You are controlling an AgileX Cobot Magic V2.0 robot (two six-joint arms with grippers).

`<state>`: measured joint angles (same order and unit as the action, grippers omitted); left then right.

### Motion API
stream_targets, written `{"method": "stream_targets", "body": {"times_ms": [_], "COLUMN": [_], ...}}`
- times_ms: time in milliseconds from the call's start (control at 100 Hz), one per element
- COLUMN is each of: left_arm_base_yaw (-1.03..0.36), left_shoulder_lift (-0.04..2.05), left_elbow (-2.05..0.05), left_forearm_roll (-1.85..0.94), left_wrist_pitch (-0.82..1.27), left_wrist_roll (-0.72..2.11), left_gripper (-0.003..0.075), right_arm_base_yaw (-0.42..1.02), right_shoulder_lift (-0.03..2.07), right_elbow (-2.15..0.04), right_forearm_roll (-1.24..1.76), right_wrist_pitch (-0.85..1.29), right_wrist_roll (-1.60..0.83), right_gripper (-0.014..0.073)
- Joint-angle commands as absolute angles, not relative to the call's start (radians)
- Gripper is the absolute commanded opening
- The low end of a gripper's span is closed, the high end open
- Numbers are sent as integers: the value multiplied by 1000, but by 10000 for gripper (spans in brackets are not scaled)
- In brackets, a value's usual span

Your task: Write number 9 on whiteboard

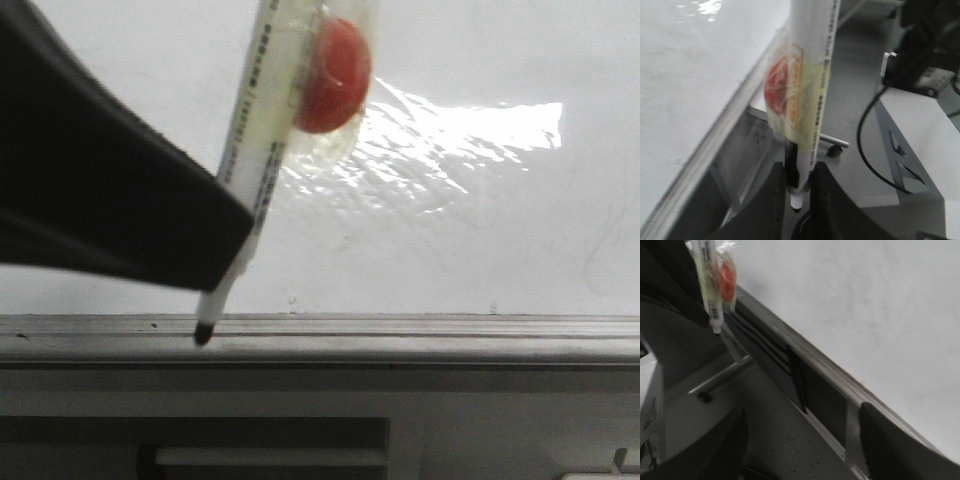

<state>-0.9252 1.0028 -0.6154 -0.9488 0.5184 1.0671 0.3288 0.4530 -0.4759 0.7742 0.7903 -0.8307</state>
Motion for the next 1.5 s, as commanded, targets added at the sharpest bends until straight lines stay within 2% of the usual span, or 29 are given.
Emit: {"method": "stream_targets", "body": {"times_ms": [0, 370, 790, 880, 1080, 1230, 1320, 1390, 1490], "left_arm_base_yaw": [-927, -927, -927, -927, -927, -927, -927, -927, -927], "left_shoulder_lift": [978, 981, 981, 981, 981, 981, 978, 963, 906], "left_elbow": [-642, -642, -642, -642, -642, -642, -642, -642, -642], "left_forearm_roll": [-973, -973, -973, -973, -973, -976, -980, -980, -972], "left_wrist_pitch": [598, 615, 615, 615, 615, 597, 593, 593, 599], "left_wrist_roll": [1117, 1242, 1245, 1245, 1245, 1242, 1218, 1166, 1103], "left_gripper": [-20, -20, -20, -20, -20, -17, 55, 171, 330], "right_arm_base_yaw": [364, 501, 718, 761, 776, 776, 774, 767, 754], "right_shoulder_lift": [515, 754, 1008, 1027, 1030, 1030, 1030, 1028, 1030], "right_elbow": [-515, -587, -708, -707, -707, -707, -721, -769, -898], "right_forearm_roll": [941, 1193, 1264, 1268, 1268, 1268, 1239, 1107, 740], "right_wrist_pitch": [759, 759, 713, 655, 602, 581, 575, 605, 737], "right_wrist_roll": [-1010, -1344, -1439, -1439, -1439, -1436, -1371, -1226, -885], "right_gripper": [419, 419, 414, 320, -72, -60, -60, -60, -60]}}
